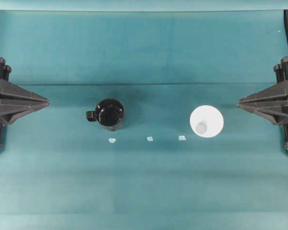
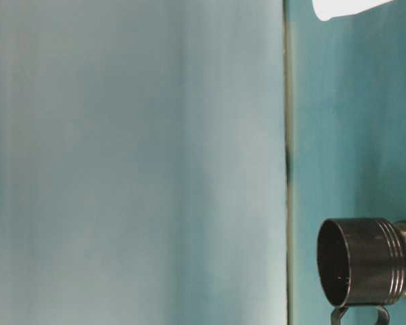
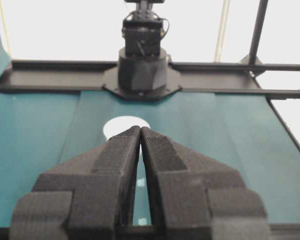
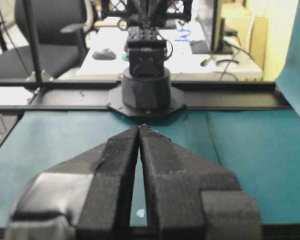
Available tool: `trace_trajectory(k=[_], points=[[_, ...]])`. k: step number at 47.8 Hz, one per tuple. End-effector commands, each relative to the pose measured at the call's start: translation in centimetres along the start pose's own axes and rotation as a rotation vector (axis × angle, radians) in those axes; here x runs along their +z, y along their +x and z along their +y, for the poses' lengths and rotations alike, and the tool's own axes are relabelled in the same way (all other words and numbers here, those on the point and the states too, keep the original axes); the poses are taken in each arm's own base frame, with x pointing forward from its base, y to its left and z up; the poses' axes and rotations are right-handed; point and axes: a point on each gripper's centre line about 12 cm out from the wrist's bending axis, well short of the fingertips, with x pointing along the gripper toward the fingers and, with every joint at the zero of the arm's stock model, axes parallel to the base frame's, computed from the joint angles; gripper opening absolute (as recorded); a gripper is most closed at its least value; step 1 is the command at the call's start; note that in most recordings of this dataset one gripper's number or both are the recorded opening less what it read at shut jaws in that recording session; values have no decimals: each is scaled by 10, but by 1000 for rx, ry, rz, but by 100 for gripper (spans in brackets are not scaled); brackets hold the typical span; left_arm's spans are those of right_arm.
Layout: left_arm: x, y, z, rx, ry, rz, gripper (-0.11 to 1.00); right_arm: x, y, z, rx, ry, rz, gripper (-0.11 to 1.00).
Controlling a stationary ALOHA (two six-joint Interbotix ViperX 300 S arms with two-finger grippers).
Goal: Put the paper cup into the moved cup holder.
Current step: 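Move the left gripper forward from rest toward the black cup holder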
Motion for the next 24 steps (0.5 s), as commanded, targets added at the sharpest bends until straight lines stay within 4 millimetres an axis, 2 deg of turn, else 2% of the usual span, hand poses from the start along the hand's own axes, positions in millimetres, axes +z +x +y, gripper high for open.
trace_trajectory(k=[1, 4, 7, 12, 17, 24], points=[[2, 3, -1, -6, 4, 9, 13, 2, 3, 1, 5, 2, 2, 16], [1, 3, -1, -6, 4, 26, 7, -1, 4, 1, 5, 3, 28, 20], [0, 3, -1, -6, 4, 43, 2, -2, 5, 1, 6, 5, 71, 14], [0, 4, -1, -4, 4, 57, 1, -4, 6, 1, 5, 6, 129, 5], [-5, 5, 0, 0, 4, 100, 1, -3, 6, 1, 5, 8, 161, 3], [-24, 7, 7, 31, 3, 235, 1, -5, 6, 1, 1, 41, 190, 3]])
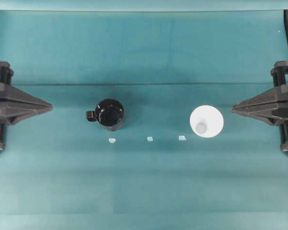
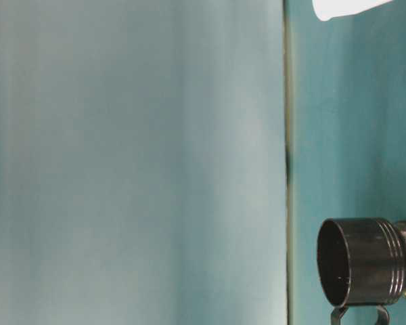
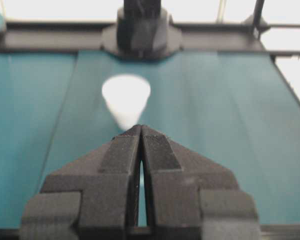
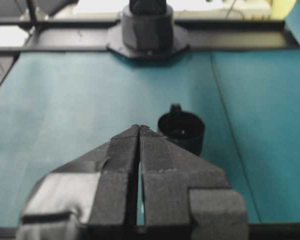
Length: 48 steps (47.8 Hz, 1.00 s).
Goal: Put the paper cup into the moved cup holder.
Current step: 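Move the left gripper forward from rest toward the black cup holder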
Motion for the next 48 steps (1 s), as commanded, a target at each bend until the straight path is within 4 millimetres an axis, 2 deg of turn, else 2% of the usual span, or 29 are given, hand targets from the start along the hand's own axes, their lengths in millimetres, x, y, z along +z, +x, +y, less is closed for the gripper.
trace_trajectory(k=[1, 13, 30, 48], points=[[-3, 5, 6, 27, -2, 63, 1, 9, 2, 1, 2, 29, -11, 3], [-40, 10, 21, 95, -16, 312, 1, 4, 2, 1, 0, 77, 31, 3], [-73, 25, 25, 106, -35, 499, 1, -5, 1, 1, -4, 104, 109, 3], [-86, 35, 26, 105, -38, 568, 2, -7, 0, -1, -13, 107, 125, 3]])
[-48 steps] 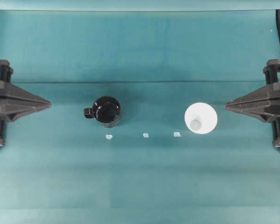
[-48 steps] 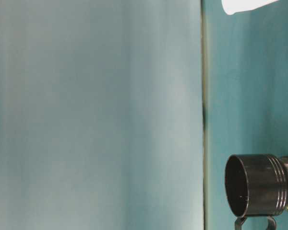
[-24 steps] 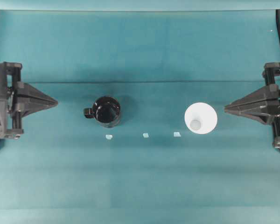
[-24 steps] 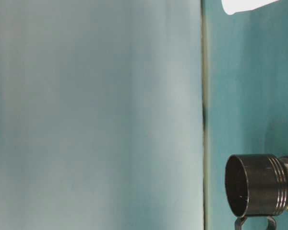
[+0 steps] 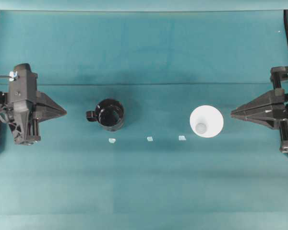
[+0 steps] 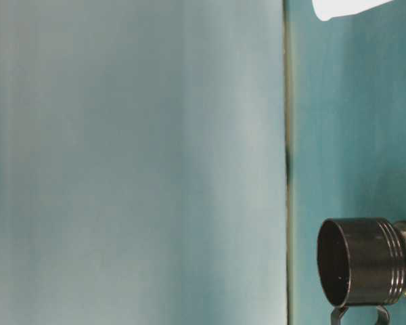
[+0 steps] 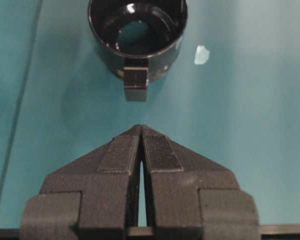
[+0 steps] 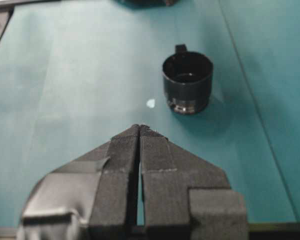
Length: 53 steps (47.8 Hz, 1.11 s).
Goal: Put the paper cup into the moved cup holder.
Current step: 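Move the left gripper forward from rest toward the black cup holder, then open the left gripper and close it on the black cup holder's rim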
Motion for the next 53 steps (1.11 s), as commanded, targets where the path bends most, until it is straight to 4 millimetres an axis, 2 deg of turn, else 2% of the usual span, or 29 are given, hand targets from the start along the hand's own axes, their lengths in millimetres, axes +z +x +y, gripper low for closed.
trace_trajectory(k=[1, 6, 10, 15, 24, 28, 36, 43, 53], points=[[4, 1, 0, 1, 1, -9, 2, 12, 0, 1, 2, 14, -26, 3], [3, 2, 0, 1, -3, -3, 2, 11, 0, 1, 2, 14, -21, 3], [1, 4, 1, 5, -7, 6, 6, 11, 0, 1, 2, 14, -21, 3], [-3, 7, 2, 8, -11, 22, 27, 10, 0, 1, 0, 15, -20, 3], [-12, 16, 2, 7, -22, 17, 81, 9, 0, 1, -1, 15, -9, 3], [-16, 22, 2, 7, -31, 20, 95, 8, 0, 1, -1, 14, 1, 3], [-16, 34, 2, 5, -31, -17, 89, 7, 0, 1, -2, 16, 12, 3], [-12, 46, 2, 3, -34, -86, 90, 6, 0, 1, -3, 16, 21, 3], [-17, 62, 2, 2, -42, -78, 90, 3, 0, 0, -6, 16, 44, 3]])
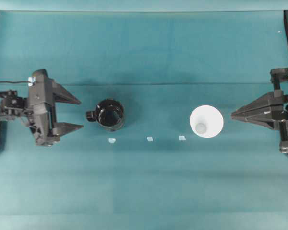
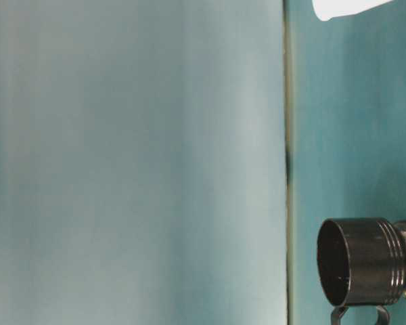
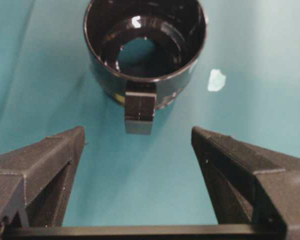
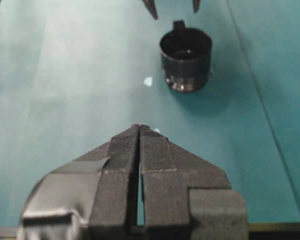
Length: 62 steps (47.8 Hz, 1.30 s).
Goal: Put the paper cup into the moved cup holder.
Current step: 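Open the left gripper and close it on the black cup holder's rim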
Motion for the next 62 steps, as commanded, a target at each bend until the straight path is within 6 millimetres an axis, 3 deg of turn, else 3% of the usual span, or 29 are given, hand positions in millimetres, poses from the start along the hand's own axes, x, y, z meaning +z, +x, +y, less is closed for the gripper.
trace_trajectory(k=[1, 20, 54, 62], points=[[5, 7, 0, -1, -1, -17, 89, 11, -1, 1, -1, 15, -25, 3], [4, 25, 0, -1, -3, -20, 89, 12, -1, -3, -16, 20, -30, 3], [13, 31, 0, -2, -4, -35, 88, 11, -1, -5, -27, 22, -27, 3], [14, 32, 0, -2, -4, -37, 77, 11, -1, -5, -27, 22, -22, 3]])
